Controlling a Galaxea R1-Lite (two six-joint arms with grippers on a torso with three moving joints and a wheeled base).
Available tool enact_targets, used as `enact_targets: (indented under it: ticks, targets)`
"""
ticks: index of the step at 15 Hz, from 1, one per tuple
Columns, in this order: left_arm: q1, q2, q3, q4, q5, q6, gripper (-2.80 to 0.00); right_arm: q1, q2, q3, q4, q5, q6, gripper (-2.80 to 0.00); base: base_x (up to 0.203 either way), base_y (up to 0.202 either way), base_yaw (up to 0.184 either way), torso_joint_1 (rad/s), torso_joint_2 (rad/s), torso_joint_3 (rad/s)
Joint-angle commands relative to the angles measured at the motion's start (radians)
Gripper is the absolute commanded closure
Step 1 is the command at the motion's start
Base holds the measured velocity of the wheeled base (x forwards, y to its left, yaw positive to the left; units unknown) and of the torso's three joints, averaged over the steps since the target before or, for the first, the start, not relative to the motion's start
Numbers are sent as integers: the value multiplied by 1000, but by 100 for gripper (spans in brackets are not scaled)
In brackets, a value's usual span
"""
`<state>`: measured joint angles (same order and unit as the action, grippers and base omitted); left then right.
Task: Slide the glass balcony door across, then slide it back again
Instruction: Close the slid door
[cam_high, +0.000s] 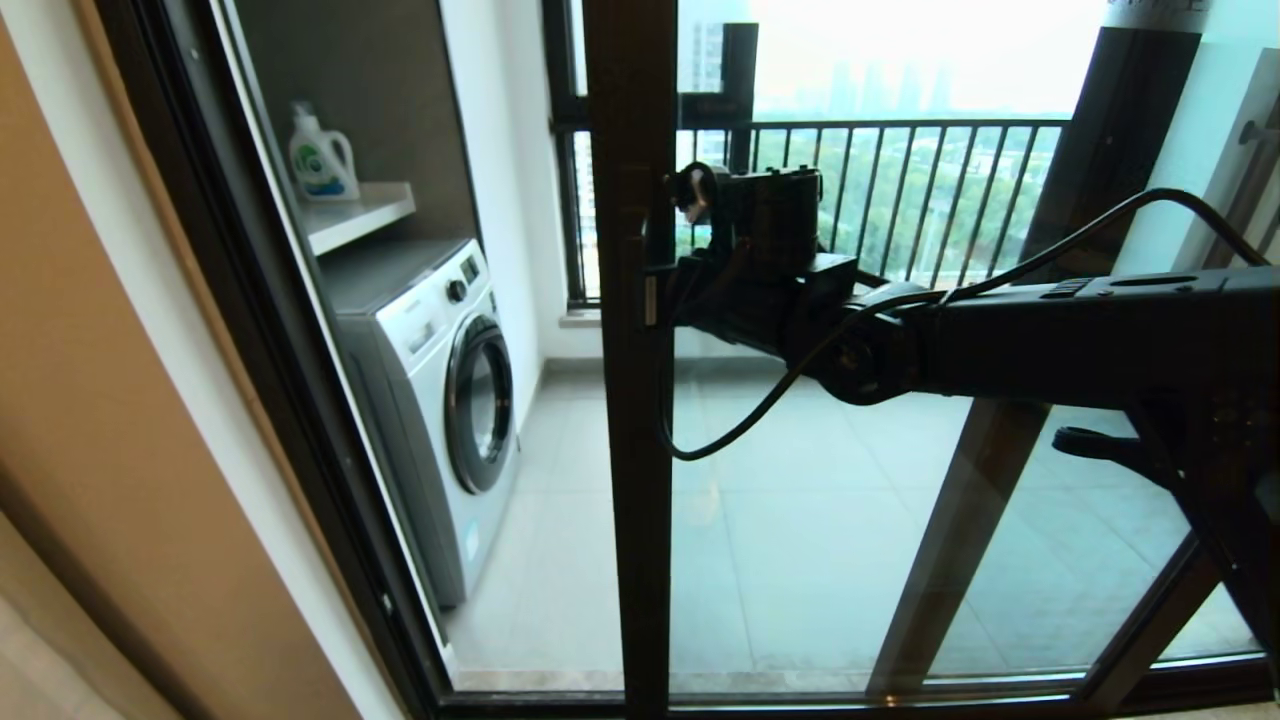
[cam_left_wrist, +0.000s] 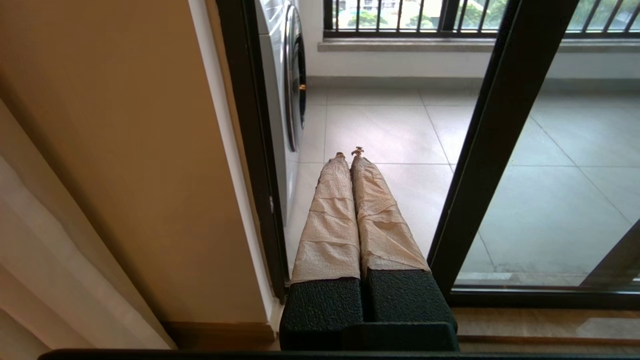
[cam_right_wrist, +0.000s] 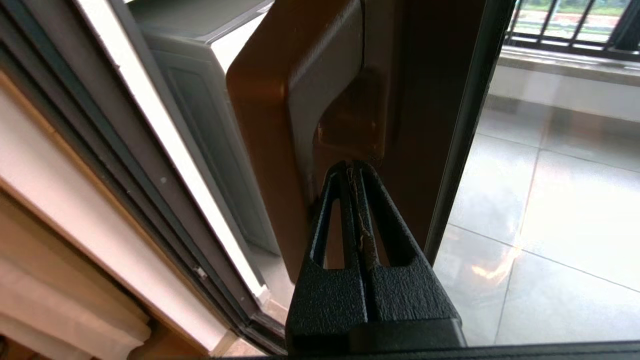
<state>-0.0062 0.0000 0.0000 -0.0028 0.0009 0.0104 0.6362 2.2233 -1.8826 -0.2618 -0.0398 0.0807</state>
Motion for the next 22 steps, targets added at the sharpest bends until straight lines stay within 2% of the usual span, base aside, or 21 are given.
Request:
enact_targets:
  ticks: [1,7,10,12,18,22]
  targets:
    - [0,2,0,0,1,0,0,20,20,-29,12,0,0,0,0,0,0,0,0,0]
    - [0,2,0,0,1,0,0,46,35,-56,36,-4,1,0,0,0,0,0,0,0]
    - [0,2,0,0,1,0,0,46,12,-52,33,-95,1,0,0,0,0,0,0,0]
    - [0,2,0,0,1,0,0,43,-31,-25,36,-111,1,0,0,0,0,0,0,0]
    - [0,2,0,0,1,0,0,16,-274,246,35,-137,1,0,0,0,0,0,0,0]
    - [0,2,0,0,1,0,0,-22,-614,557,41,-219,-2,0,0,0,0,0,0,0]
